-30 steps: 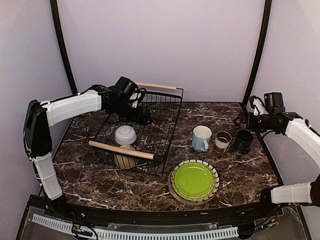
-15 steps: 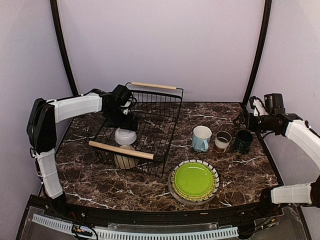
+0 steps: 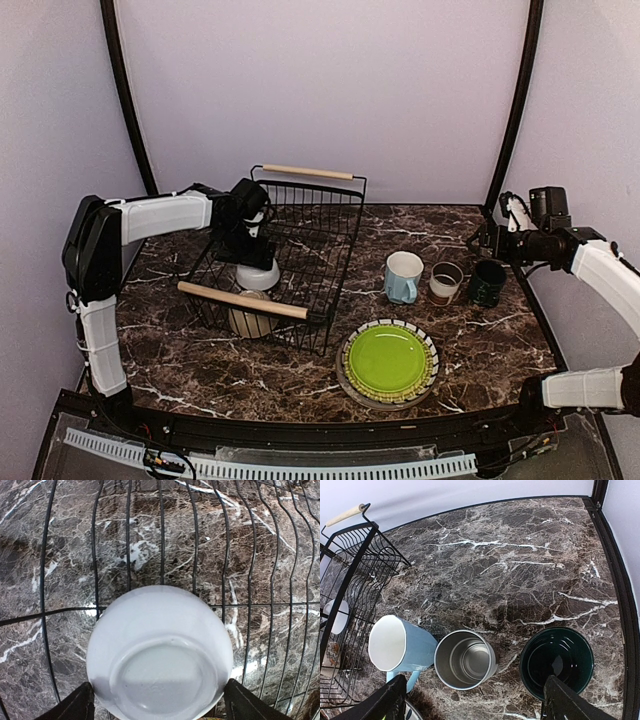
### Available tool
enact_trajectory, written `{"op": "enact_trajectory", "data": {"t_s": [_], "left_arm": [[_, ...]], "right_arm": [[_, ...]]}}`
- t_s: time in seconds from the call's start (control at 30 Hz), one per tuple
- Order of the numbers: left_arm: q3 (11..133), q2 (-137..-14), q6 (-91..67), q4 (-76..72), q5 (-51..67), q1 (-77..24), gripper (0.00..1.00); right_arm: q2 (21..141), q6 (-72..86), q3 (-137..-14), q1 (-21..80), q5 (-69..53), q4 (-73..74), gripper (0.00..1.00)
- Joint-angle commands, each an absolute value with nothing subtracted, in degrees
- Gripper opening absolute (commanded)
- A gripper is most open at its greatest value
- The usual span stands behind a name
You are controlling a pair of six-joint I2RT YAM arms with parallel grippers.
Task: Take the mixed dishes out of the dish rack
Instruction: Move the bowl to the dish rack.
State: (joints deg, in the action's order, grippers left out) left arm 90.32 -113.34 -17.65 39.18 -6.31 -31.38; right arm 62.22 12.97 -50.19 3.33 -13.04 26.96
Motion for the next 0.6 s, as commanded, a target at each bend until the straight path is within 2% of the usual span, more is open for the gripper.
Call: {"op": "enact_trajectory", "data": {"t_s": [0.0, 0.27, 0.47, 0.57], "left_arm": [[89.84, -111.88, -18.84, 38.48, 1.40, -31.53, 0.85], [88.04, -110.31, -20.44, 32.51, 9.64, -31.64, 0.83], [86.62, -110.45, -21.58, 27.98, 16.83, -31.81, 0.90], [86.47, -110.53, -21.84, 27.98, 16.55, -31.79, 0.98]], "right_arm": [[62.64, 13.79, -49.55, 3.32, -13.58, 25.17, 0.92], [62.93, 13.80, -49.31, 3.34, -13.77, 25.04, 0.93], [62.87, 13.80, -49.13, 3.34, -13.79, 24.86, 0.93], [62.51, 13.71, -49.05, 3.32, -13.56, 25.05, 0.93]]}}
